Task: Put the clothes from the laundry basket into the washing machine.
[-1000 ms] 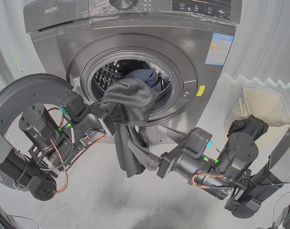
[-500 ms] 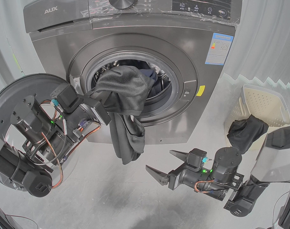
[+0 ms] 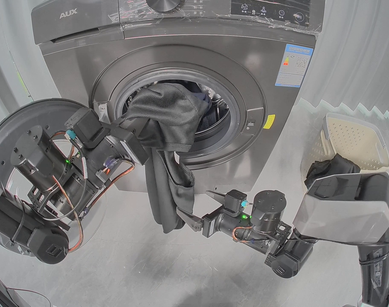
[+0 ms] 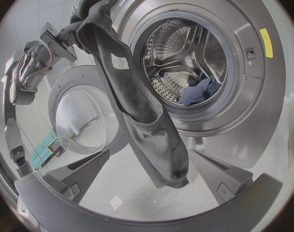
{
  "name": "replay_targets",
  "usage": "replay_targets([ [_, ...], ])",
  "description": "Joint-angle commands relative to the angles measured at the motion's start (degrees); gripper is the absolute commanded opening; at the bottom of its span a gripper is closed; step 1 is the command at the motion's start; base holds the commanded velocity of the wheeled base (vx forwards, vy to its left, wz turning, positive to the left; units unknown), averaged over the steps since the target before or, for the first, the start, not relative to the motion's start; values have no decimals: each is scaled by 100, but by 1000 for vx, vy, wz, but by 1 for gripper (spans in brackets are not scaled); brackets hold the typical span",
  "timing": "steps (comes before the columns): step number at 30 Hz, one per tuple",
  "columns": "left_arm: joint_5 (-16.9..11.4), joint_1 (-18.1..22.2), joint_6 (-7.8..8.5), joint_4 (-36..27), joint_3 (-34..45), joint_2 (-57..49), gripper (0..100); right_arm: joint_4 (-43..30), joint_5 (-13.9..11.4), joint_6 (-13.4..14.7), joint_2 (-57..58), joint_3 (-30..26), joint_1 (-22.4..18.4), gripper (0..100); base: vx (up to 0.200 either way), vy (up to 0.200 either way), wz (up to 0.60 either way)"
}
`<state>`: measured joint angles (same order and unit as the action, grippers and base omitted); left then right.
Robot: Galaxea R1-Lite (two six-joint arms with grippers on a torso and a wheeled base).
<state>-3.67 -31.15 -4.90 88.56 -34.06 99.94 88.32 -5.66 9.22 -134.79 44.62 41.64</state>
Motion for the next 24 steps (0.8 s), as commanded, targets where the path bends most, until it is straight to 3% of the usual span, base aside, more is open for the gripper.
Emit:
replay_targets([
  [1, -2, -23, -2, 3, -4, -9, 0, 1, -129, 1, -636, 627, -77, 100, 0, 0, 0],
  [10, -11, -23, -2, 3, -4, -9, 0, -69, -137, -8, -891, 1418, -165, 100, 0, 0, 0],
  [24, -11, -23, -2, 3, -4, -9, 0, -25, -137, -139, -891, 1752, -200, 100, 0, 0, 0],
])
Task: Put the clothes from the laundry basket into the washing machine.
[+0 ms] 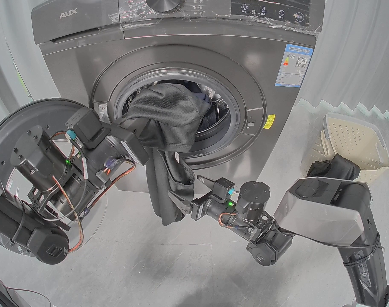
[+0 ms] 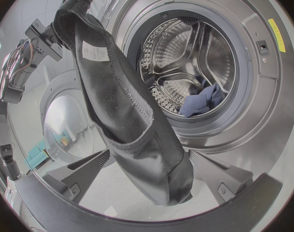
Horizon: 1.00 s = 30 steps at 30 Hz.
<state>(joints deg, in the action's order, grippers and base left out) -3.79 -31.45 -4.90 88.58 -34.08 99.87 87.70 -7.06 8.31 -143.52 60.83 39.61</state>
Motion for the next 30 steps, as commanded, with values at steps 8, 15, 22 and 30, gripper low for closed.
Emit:
replay_targets([
  [8, 1, 34, -2, 2, -2, 15, 0, 54, 29, -146, 96, 140, -6, 0, 0, 0, 0],
  [15, 1, 51, -2, 2, 7, 15, 0, 63, 64, -199, 773, -361, -164, 0, 0, 0, 0],
  [22, 28, 122, -99, -7, -90, 51, 0, 46, 126, -269, 2030, -1232, -436, 0, 0, 0, 0],
  [30, 10, 131, -222, -7, 121, 59, 0, 63, 143, -207, 3357, -2770, -445, 0, 0, 0, 0],
])
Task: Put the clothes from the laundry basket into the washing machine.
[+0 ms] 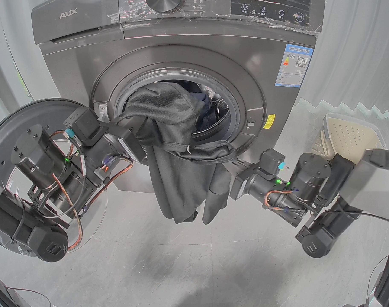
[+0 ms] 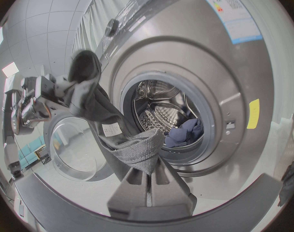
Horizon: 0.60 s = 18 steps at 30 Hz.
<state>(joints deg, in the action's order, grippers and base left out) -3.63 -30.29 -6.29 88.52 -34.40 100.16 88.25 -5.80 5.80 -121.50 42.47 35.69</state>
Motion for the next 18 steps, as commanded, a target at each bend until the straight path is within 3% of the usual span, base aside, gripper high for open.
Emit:
replay_targets([
  [1, -6, -3, -100, -1, 215, 30, 0, 17, 9, 53, 1252, -1057, -54, 0, 0, 0, 0],
  [5, -23, -100, -118, 8, 549, 83, 0, 17, 9, 96, 1516, -1259, -54, 0, 0, 0, 0],
  [8, -6, -135, -311, -80, 768, 153, 0, 17, 18, 105, 1586, -1110, -54, 0, 0, 0, 0],
  [12, 3, -187, -320, -203, 856, 417, 0, 17, 9, 114, 1595, -1039, -54, 0, 0, 0, 0],
  [13, 3, -240, -320, -168, 1032, 593, 100, 17, 18, 114, 1595, -1030, -54, 0, 0, 0, 0],
  [18, 12, -310, -311, 25, 1313, 1023, 100, 17, 9, 114, 1700, -1013, -63, 0, 0, 0, 0],
])
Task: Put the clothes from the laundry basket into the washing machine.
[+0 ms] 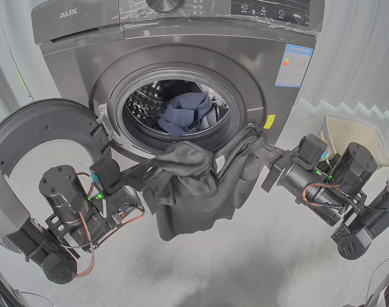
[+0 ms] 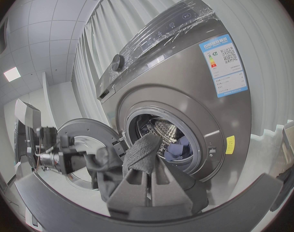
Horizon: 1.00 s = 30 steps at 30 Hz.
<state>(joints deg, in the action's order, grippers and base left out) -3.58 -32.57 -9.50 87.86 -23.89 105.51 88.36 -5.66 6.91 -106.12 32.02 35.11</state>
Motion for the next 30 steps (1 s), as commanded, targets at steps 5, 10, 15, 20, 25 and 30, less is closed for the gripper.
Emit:
replay_targets([
  [5, 77, -91, 9, 82, 737, 541, 100, 6, -6, -6, 381, 111, -57, 0, 0, 0, 0],
  [10, 86, -109, 36, 82, 1264, 602, 100, 6, -14, -6, 417, 190, -83, 0, 0, 0, 0],
  [15, 86, -109, 36, 82, 1256, 681, 100, 6, -32, -14, 417, 190, -66, 0, 0, 0, 0],
  [20, 86, -144, 44, 82, 904, 884, 100, -3, -32, -6, 408, 173, -66, 0, 0, 0, 0],
  [25, 16, -355, 53, 91, 552, 1086, 100, -3, 3, -6, 373, 190, -66, 0, 0, 0, 0],
  [30, -20, -443, 44, 100, 315, 1174, 100, -3, 126, -14, 329, 199, 5, 0, 0, 0, 0],
])
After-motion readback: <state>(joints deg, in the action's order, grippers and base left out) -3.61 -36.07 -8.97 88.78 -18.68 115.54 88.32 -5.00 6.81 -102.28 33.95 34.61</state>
